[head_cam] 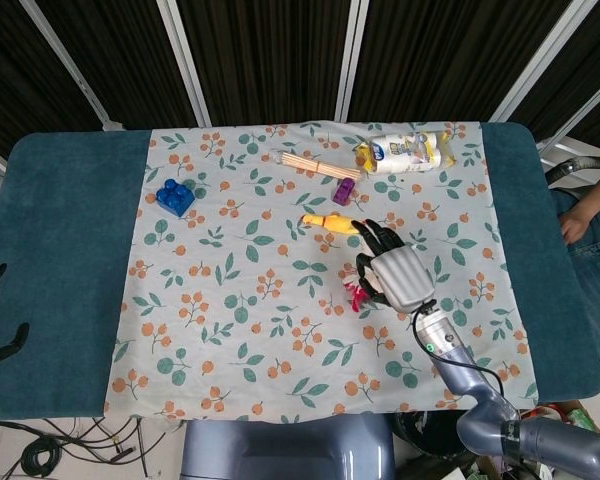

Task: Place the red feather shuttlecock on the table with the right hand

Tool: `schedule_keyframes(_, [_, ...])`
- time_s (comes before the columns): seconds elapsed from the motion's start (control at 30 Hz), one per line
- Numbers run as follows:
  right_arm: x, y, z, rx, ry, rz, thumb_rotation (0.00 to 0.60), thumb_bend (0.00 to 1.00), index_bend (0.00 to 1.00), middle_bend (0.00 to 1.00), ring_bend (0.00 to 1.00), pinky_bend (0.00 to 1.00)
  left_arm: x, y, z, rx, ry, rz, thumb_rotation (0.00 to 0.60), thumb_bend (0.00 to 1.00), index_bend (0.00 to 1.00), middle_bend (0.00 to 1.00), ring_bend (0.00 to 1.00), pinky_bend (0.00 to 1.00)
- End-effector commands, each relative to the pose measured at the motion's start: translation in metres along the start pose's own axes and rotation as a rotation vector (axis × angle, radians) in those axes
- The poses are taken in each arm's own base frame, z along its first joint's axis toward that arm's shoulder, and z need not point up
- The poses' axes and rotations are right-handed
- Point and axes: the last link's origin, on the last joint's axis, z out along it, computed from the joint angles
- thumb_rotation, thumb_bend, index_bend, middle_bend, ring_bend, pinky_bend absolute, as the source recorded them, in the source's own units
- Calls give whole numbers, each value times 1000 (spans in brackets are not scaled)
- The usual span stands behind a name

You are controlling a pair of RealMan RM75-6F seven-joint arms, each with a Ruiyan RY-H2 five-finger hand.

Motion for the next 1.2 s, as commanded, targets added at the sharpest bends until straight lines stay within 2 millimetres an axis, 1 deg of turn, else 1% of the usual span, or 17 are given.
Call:
schedule_keyframes(0.03, [3,-3,5,14,-19,-28,600,357,630,40,34,152,0,0,0,0,0,0,600,322,39,57,12,50])
schedule_keyframes(0.33, [4,-17,11,47,-54,-61,600,356,617,39,33,152,0,0,0,0,0,-2,600,322,39,57,12,50])
schedule_keyframes(0.4, [4,-19,10,50,-57,-65,600,355,518,39,33,152,0,0,0,0,-1,-2,600,322,39,57,12,50])
schedule_keyframes(0.5, [3,-21,9,48,-63,-70,600,350,216,34,32,152,0,0,0,0,-1,-3,600,322,39,57,12,50])
schedule_keyframes(0.53, [4,-21,8,48,-66,-70,600,347,150,33,32,152,0,0,0,0,-1,-3,600,322,39,57,12,50])
schedule_keyframes(0.6, [4,-23,7,49,-70,-68,600,342,46,31,32,151,0,0,0,0,-1,-3,600,322,39,57,12,50])
schedule_keyframes(0.67, [6,-24,6,53,-71,-66,600,336,5,27,32,151,0,0,0,0,-2,-2,600,322,39,57,12,50])
schedule_keyframes(0.8, [12,-29,3,65,-68,-61,600,312,0,21,30,151,0,0,0,0,-2,-1,600,322,39,57,12,50])
schedule_keyframes(0.87, [18,-31,1,66,-56,-60,600,301,0,21,29,152,0,0,0,0,-2,-1,600,322,39,57,12,50])
schedule_keyframes(0.97, [33,-29,-1,45,-19,-50,600,278,0,20,30,151,0,0,0,-1,-1,0,600,322,40,57,12,50])
schedule_keyframes(1.1, [56,-14,-9,-29,20,-33,600,253,0,21,30,152,0,0,0,-2,0,-1,600,322,40,57,12,50])
schedule_keyframes(1.2, [73,3,-25,-98,50,-16,600,239,0,21,31,152,0,0,0,-3,0,-2,600,322,40,57,12,50])
